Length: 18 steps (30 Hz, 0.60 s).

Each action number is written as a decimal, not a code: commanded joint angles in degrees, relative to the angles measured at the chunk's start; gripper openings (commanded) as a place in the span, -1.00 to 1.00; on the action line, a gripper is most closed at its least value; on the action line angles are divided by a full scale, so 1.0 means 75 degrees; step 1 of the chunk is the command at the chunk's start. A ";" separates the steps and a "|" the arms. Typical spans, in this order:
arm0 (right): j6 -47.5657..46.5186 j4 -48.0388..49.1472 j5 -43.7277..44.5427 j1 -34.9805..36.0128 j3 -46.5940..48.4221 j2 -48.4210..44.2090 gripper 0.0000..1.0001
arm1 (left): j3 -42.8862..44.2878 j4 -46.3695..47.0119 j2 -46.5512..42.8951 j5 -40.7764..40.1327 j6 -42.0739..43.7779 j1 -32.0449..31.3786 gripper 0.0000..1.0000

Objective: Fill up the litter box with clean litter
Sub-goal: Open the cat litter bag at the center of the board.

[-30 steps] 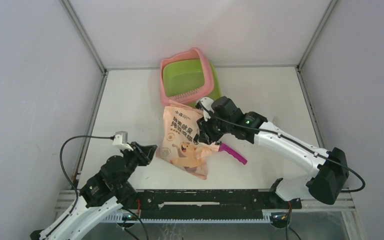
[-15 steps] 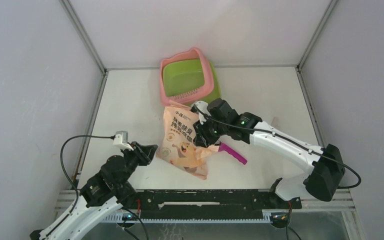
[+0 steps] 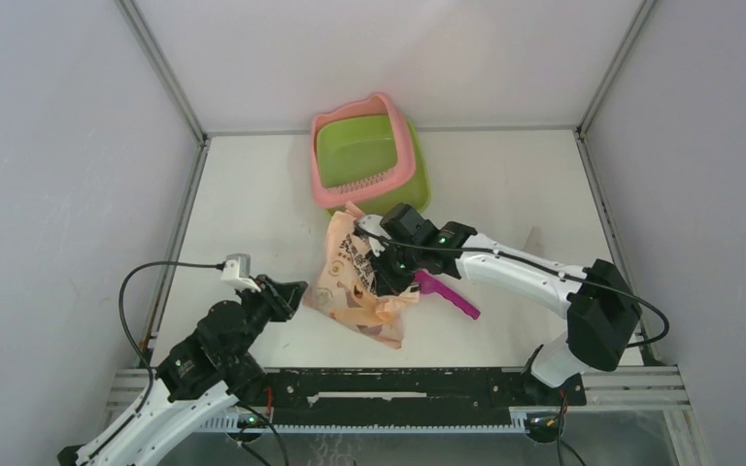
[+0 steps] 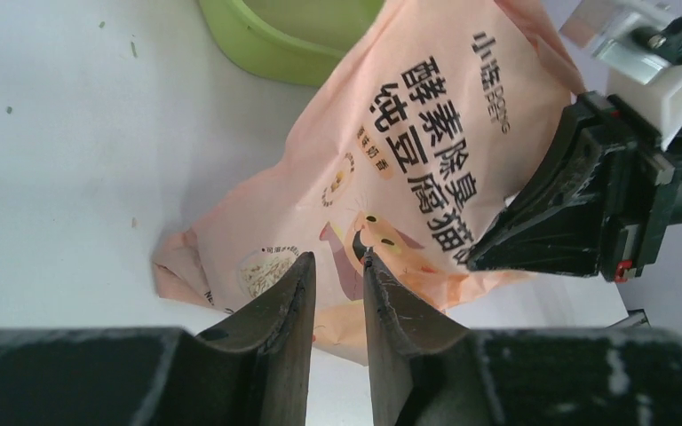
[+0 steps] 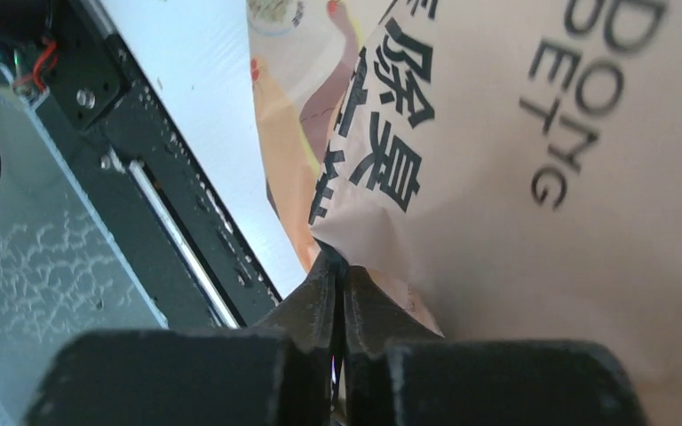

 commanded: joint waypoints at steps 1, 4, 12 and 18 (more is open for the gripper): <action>-0.0053 0.0191 -0.0864 0.0039 0.0307 0.0034 -1.00 | 0.0188 0.0361 0.0140 0.0027 0.0101 0.0038 -0.39; 0.0107 0.0797 -0.2856 -0.0072 0.0292 -0.0436 -1.00 | 0.0249 0.0354 0.0178 0.0024 0.0133 0.0038 -0.39; 0.1208 0.3739 -0.5704 -0.0078 0.0232 -0.1682 -1.00 | 0.0491 0.0112 0.0051 0.0004 0.0173 0.0037 -0.39; 0.0456 0.3252 -0.4752 -0.0081 0.0810 -0.1440 -1.00 | 0.0652 -0.0236 -0.0232 -0.0237 0.0171 0.0037 -0.39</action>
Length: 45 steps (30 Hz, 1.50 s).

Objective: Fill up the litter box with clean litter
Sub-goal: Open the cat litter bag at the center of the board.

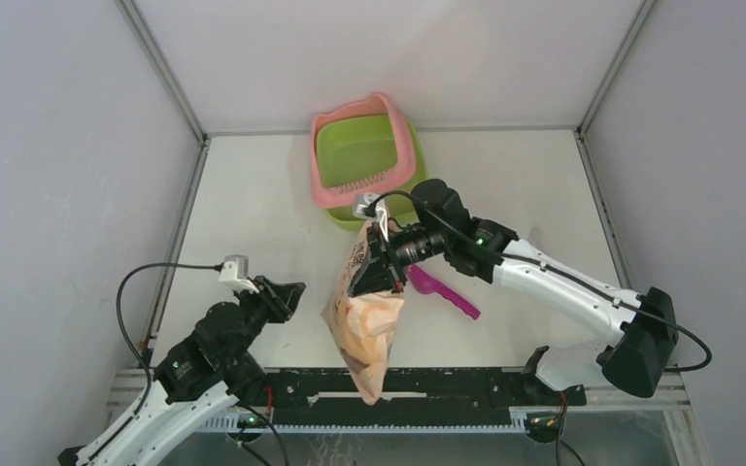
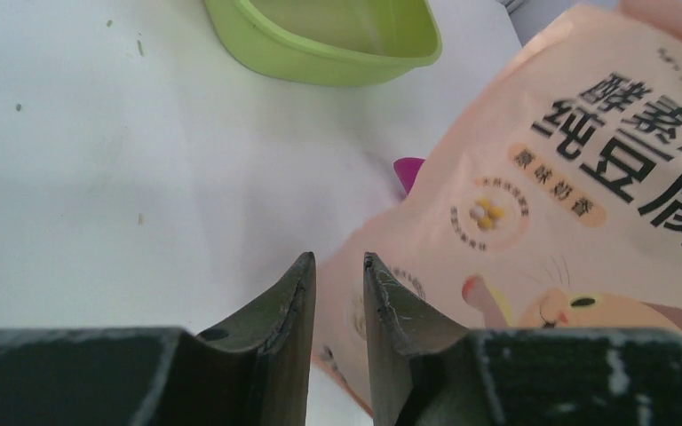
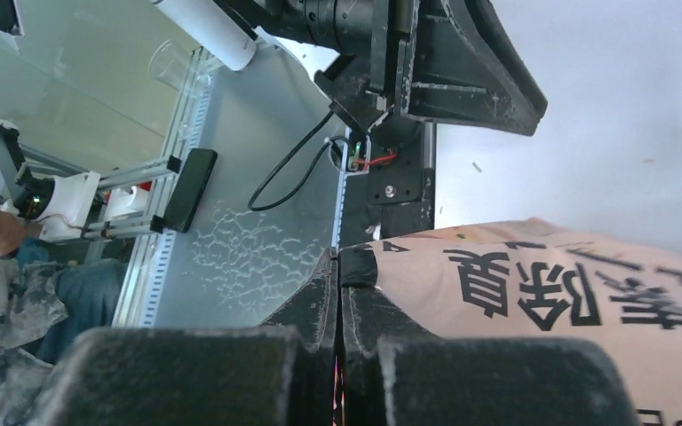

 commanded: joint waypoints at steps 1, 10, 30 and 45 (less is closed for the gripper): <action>-0.0845 0.0106 0.0149 0.0024 0.1097 0.0166 -1.00 | 0.0684 -0.0171 -0.0202 -0.0296 0.0166 0.0038 -0.39; -0.3234 -0.2687 0.2059 0.0659 0.3744 0.1888 -1.00 | 0.1360 -0.0516 -0.0099 -0.0758 0.0213 0.0035 -0.38; -0.4952 -0.2742 0.8789 0.3142 0.1098 0.1867 -1.00 | 0.1452 0.0593 0.1215 -0.2336 0.0371 0.0161 0.52; -0.4953 -0.2748 1.0143 0.4386 0.0616 0.1703 -1.00 | 0.1759 0.2067 0.2525 0.4302 0.0031 0.3984 1.00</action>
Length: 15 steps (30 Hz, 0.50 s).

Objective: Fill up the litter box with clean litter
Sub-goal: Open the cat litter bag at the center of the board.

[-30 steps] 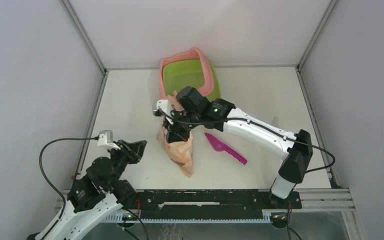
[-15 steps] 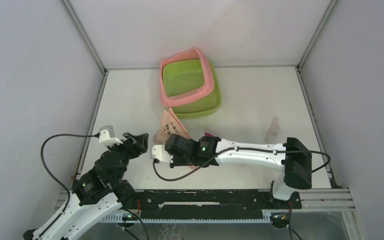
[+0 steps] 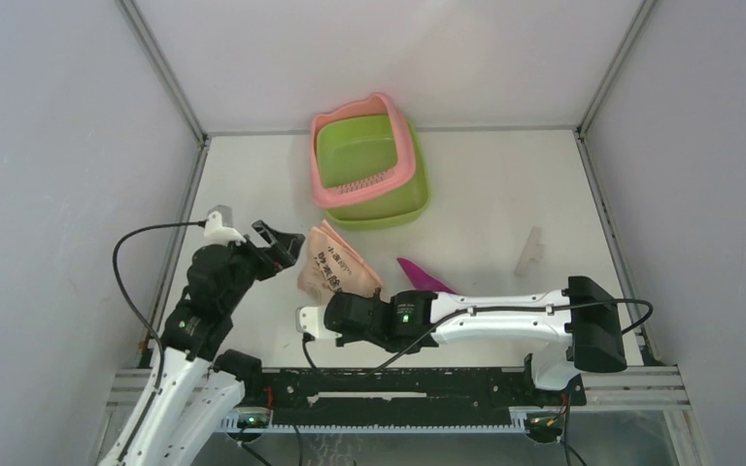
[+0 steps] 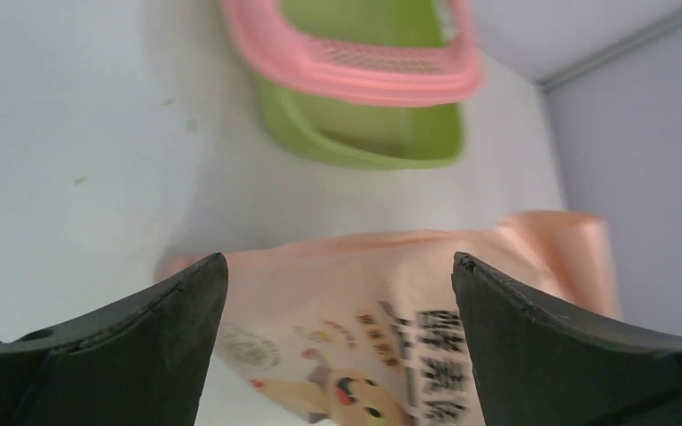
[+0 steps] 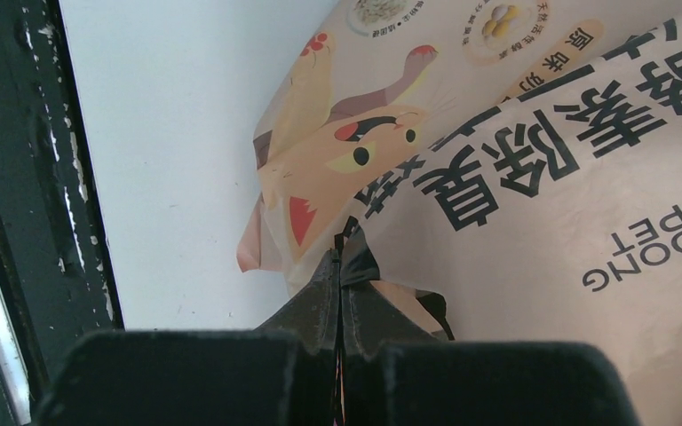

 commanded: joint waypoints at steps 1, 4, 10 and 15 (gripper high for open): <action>0.0117 0.0076 0.0466 0.0320 -0.0146 -0.0150 -1.00 | -0.0365 0.1537 -0.1201 0.2316 -0.0197 0.0237 1.00; 0.0194 0.0133 0.0633 0.0525 -0.0291 -0.0117 -1.00 | -0.1251 0.2257 -0.2077 0.2749 -0.0404 0.0241 1.00; 0.0357 0.0260 0.0947 0.1043 -0.0522 0.0192 -1.00 | -0.2569 0.2381 -0.2812 0.2909 -0.0688 0.0242 1.00; 0.0529 0.0228 0.1098 0.1402 -0.0521 0.0536 -1.00 | -0.2528 0.2645 -0.2497 0.3219 -0.0794 0.0240 1.00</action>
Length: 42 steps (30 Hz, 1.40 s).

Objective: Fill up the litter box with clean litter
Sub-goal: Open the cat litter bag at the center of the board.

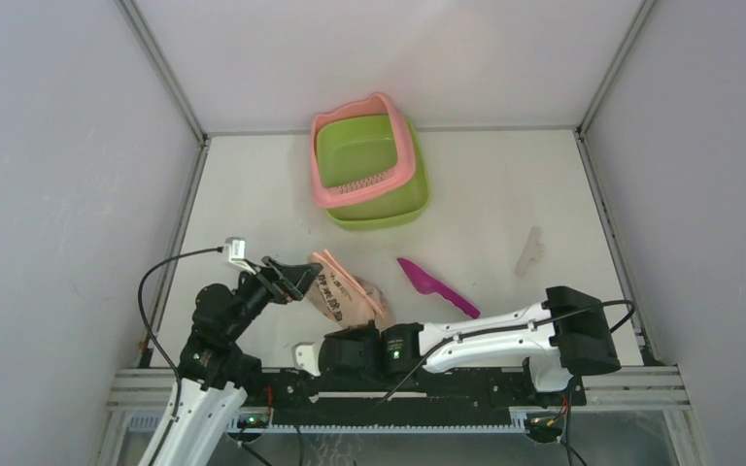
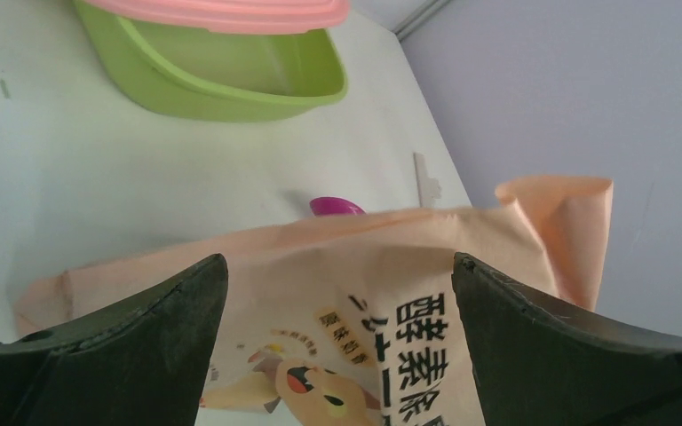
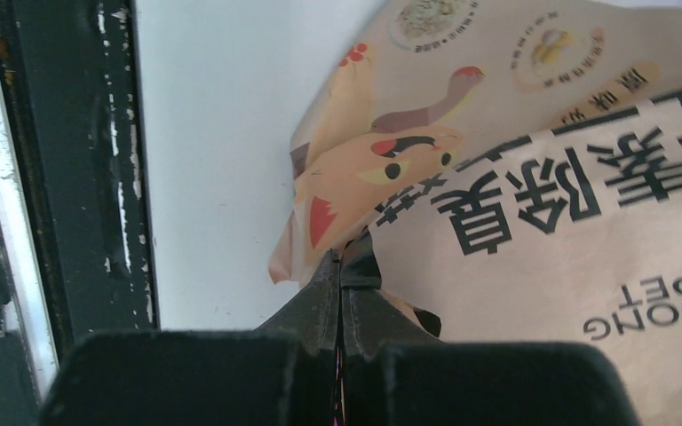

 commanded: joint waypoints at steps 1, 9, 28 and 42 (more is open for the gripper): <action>0.0418 -0.0075 0.0042 0.0315 -0.0058 0.0260 -1.00 | 0.0167 0.0835 0.0312 0.0716 -0.0152 0.0050 1.00; 0.0745 -0.0078 -0.0198 0.0418 -0.0067 0.0261 -1.00 | 0.0213 0.1808 0.0860 0.1736 0.0098 0.0045 1.00; 0.2341 -0.0332 -0.2798 -0.0733 0.0211 -0.2470 -0.29 | 0.0003 0.1926 0.0673 0.2278 0.0195 0.0033 0.14; 0.4389 -0.0537 -0.4099 -0.5546 0.0225 -0.4267 -0.15 | 0.0305 0.1357 0.0704 0.2005 0.0389 0.0039 0.13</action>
